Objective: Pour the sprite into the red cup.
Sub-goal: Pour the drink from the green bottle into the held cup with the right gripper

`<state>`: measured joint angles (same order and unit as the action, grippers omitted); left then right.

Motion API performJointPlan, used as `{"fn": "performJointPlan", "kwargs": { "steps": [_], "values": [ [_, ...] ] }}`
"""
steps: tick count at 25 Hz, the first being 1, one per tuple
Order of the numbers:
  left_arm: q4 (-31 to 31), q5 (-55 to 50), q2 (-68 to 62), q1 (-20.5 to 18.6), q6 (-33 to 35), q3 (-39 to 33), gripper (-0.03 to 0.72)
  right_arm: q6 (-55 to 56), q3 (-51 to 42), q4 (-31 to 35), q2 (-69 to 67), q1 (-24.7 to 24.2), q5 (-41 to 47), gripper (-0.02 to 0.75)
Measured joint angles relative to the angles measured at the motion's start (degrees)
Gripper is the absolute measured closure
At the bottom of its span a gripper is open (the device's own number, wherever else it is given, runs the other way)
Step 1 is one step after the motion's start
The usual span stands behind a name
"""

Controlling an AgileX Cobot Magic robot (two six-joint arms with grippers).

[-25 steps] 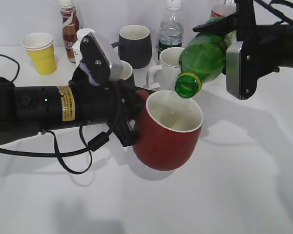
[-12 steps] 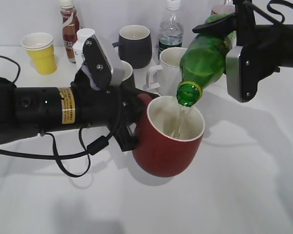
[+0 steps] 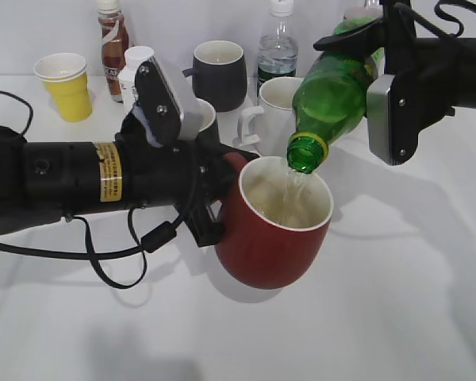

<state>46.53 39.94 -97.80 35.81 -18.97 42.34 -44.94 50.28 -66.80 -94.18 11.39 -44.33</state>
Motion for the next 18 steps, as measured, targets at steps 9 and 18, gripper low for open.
{"fn": "performJointPlan", "kwargs": {
  "steps": [9, 18],
  "values": [
    [0.2, 0.0, 0.0, 0.0, 0.0, 0.0, 0.606, -2.4, 0.0, 1.9, 0.0, 0.0, 0.0, 0.324],
    [0.3, 0.0, 0.0, 0.0, 0.0, 0.0, 0.606, -2.4, 0.0, 2.0, 0.0, 0.0, 0.0, 0.324]
  ]
}}
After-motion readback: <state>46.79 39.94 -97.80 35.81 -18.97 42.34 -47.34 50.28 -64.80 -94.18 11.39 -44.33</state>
